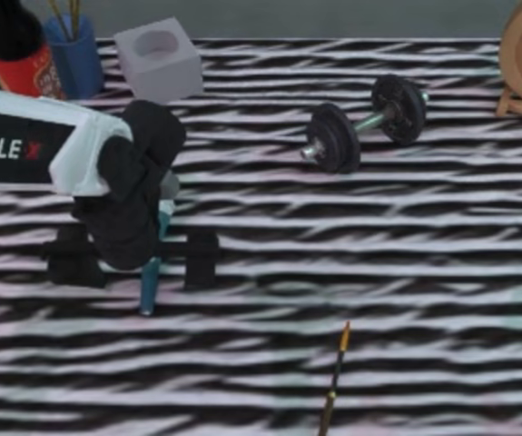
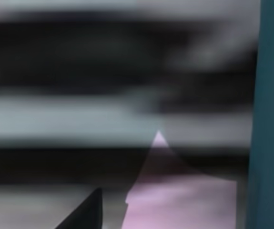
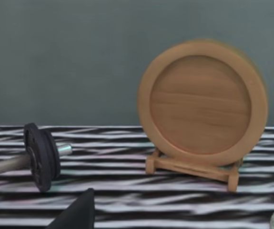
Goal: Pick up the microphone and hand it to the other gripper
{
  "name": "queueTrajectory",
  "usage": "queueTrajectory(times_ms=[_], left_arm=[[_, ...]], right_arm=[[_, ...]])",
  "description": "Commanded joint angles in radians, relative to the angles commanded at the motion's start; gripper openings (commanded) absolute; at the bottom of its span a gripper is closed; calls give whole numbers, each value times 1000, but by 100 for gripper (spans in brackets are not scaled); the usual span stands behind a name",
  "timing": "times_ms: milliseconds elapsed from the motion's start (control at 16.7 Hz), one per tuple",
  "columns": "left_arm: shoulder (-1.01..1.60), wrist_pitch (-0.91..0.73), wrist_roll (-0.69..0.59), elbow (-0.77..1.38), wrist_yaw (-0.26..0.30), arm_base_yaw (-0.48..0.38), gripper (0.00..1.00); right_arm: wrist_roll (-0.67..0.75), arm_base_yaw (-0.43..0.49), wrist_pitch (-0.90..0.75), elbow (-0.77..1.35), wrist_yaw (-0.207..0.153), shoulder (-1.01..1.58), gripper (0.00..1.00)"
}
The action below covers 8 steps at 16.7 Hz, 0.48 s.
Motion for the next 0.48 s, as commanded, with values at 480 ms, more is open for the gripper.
queueTrajectory(times_ms=[480], left_arm=[[4, 5, 0, -3, 0, 0, 70]], right_arm=[[0, 0, 0, 0, 0, 0, 100]])
